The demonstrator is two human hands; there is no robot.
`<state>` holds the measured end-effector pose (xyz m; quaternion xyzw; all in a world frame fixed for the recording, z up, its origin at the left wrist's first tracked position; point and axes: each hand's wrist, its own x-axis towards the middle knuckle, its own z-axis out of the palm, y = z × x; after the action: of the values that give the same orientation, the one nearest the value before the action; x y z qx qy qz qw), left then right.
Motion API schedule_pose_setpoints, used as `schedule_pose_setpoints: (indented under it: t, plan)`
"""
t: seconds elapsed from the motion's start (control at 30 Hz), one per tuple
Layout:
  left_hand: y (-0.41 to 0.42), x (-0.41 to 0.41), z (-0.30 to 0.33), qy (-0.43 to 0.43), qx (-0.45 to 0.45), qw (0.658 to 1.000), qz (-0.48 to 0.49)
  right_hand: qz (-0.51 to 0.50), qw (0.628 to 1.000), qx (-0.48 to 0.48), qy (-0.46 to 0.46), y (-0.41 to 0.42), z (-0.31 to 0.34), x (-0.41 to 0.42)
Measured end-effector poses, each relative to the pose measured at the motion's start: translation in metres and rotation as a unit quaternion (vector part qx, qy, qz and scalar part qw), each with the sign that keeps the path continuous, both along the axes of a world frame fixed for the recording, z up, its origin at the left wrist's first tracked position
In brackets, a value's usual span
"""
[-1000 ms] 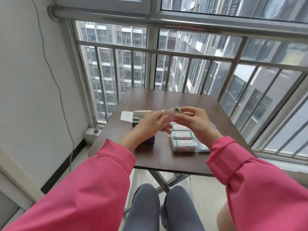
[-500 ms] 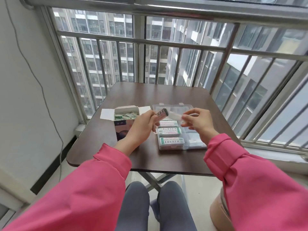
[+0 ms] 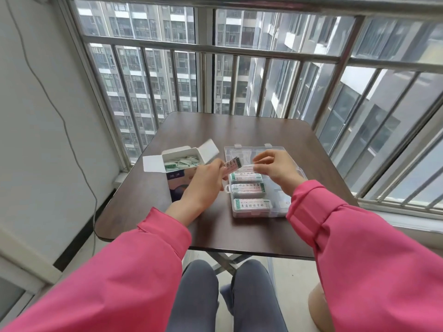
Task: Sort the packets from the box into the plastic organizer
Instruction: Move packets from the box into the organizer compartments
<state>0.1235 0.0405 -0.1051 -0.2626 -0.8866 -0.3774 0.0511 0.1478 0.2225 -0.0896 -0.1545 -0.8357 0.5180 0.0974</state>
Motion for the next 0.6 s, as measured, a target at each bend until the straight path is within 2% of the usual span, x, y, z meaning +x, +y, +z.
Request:
schedule_pose_setpoints:
  t: [0.1,0.23,0.6]
  plan:
    - [0.004,0.003,-0.001,-0.003,0.002,1.0,-0.004,0.034,0.995,0.09,-0.029,0.002,-0.001,-0.005]
    - [0.009,0.002,-0.001,-0.006,0.005,1.0,-0.005,0.049,0.981,0.185,-0.017,0.001,-0.006,-0.013]
    - [0.009,0.0,-0.004,-0.025,0.024,0.999,-0.007,0.07,0.961,0.267,-0.022,-0.002,-0.014,-0.018]
